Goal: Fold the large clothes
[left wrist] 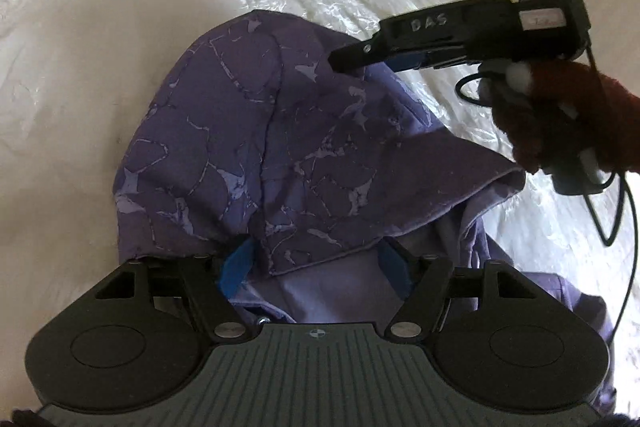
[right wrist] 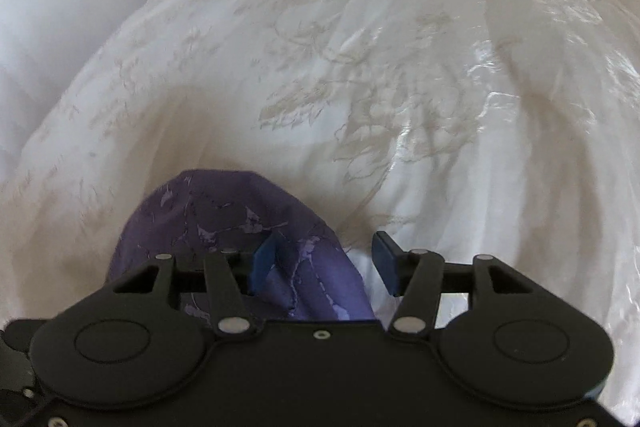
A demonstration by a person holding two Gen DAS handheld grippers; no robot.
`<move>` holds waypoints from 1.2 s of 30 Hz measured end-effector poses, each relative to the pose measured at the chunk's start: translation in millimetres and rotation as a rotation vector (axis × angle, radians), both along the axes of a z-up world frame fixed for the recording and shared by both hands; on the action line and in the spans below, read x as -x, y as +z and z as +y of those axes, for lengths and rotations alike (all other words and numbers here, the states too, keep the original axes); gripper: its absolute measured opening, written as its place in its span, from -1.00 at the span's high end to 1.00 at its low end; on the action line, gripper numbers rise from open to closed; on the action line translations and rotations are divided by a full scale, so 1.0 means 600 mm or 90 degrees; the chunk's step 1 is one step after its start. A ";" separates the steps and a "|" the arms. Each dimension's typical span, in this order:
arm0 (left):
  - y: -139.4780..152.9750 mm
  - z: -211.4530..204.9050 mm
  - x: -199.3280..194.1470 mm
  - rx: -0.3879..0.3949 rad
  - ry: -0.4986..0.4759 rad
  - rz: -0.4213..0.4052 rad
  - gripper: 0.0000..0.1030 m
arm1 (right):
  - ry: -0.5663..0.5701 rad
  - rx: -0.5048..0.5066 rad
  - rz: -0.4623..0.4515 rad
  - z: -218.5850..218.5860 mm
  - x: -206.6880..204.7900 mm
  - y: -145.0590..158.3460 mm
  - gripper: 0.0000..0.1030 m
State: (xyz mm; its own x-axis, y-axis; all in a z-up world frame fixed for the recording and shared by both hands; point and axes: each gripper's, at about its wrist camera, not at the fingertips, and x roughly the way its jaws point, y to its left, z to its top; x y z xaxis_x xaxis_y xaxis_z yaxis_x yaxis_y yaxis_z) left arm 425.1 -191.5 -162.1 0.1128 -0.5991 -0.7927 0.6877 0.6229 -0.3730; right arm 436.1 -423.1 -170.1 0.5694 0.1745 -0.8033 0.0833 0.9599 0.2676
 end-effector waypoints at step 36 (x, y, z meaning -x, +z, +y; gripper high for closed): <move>0.101 0.363 0.220 0.088 0.119 0.184 -0.36 | 0.347 0.257 -0.094 0.384 0.672 0.093 0.06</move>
